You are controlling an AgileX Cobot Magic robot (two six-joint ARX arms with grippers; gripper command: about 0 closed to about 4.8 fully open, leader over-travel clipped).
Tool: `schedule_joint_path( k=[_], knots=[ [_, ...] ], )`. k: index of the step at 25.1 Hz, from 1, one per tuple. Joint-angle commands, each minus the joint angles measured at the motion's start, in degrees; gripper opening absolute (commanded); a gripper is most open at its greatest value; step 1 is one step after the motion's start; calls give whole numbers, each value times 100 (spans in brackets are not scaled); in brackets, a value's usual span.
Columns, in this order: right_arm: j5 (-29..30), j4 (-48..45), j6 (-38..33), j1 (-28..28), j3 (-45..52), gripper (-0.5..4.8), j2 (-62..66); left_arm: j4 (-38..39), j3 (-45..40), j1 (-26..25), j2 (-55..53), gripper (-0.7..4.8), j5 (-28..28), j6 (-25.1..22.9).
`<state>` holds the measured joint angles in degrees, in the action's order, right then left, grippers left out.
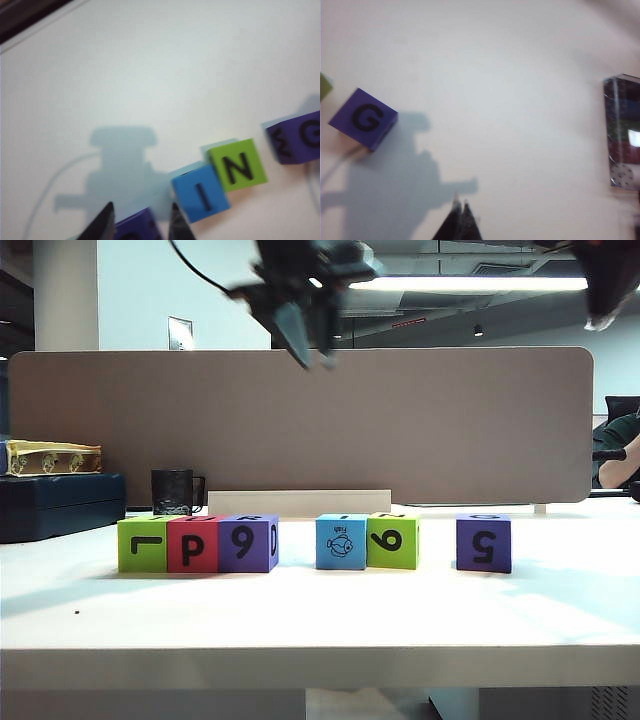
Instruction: Select the appropriate blocks from the scattered letter blocks on the table and arrange them in a row to spell out "TURING".
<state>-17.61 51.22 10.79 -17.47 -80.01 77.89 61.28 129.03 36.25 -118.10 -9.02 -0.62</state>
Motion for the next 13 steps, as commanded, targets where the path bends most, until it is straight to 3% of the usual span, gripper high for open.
schedule_joint_path(
  k=[1,5,13],
  knots=[
    [151,-181,-55,-4,-20,-1,214,341,26,-299,431,15,151,-46],
    [466,-216,-201,7,-20,-1,632,616,26,-525,804,11,1003,-55],
    [490,-350,-201,7,-20,-1,1266,1178,9,-555,848,10,1335,-402]
  ],
)
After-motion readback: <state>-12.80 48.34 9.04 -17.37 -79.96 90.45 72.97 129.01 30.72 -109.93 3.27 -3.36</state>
